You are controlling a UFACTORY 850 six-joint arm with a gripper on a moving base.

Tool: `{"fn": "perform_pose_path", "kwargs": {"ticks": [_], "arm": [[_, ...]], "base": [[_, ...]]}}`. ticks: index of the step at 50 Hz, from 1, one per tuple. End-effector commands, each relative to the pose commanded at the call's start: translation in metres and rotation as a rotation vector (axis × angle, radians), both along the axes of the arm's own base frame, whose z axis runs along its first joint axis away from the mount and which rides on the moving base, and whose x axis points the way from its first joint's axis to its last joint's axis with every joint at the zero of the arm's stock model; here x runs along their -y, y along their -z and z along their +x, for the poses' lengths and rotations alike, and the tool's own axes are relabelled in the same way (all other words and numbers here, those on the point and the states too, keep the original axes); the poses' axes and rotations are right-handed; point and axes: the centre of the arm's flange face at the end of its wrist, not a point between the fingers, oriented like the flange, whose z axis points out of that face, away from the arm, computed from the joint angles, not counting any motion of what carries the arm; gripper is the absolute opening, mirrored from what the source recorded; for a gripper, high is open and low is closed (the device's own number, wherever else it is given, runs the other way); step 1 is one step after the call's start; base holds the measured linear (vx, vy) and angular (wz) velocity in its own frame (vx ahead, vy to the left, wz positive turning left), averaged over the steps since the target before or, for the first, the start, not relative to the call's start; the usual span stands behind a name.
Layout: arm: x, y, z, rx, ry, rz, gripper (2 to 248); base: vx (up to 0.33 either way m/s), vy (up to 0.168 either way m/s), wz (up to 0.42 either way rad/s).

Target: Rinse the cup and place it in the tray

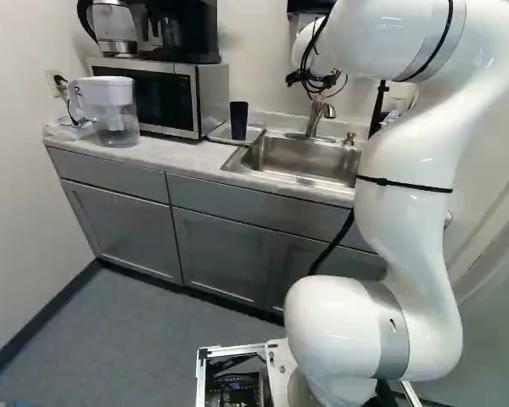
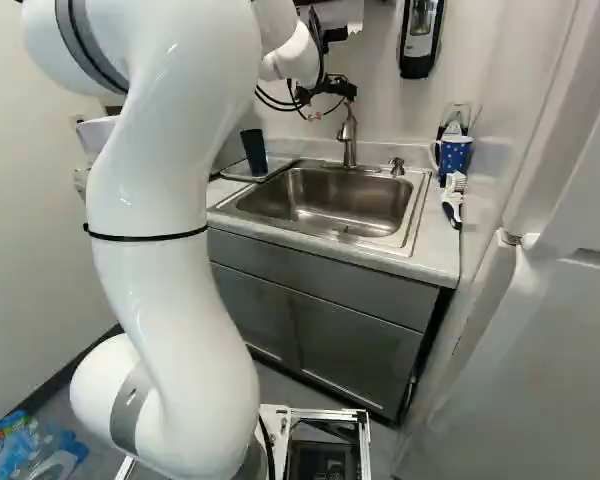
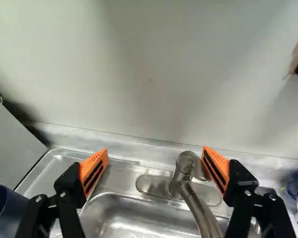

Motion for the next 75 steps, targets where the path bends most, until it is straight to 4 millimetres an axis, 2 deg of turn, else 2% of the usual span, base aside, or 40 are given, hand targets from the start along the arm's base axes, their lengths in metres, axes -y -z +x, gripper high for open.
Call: {"fn": "perform_pose_path", "kwargs": {"ticks": [10, 27, 39, 75], "arm": [[-0.002, -0.001, -0.002, 0.006, -0.004, -0.001, 247], [-0.024, -0.009, -0.023, 0.054, -0.037, -0.007, 247], [-0.034, -0.010, -0.044, 0.046, -0.046, -0.005, 247], [-0.044, -0.013, -0.118, 0.022, -0.040, -0.001, 247]], "base": [[0.000, 0.000, 0.000], [0.000, 0.000, 0.000], [0.000, 0.000, 0.000], [0.000, 0.000, 0.000]]}}
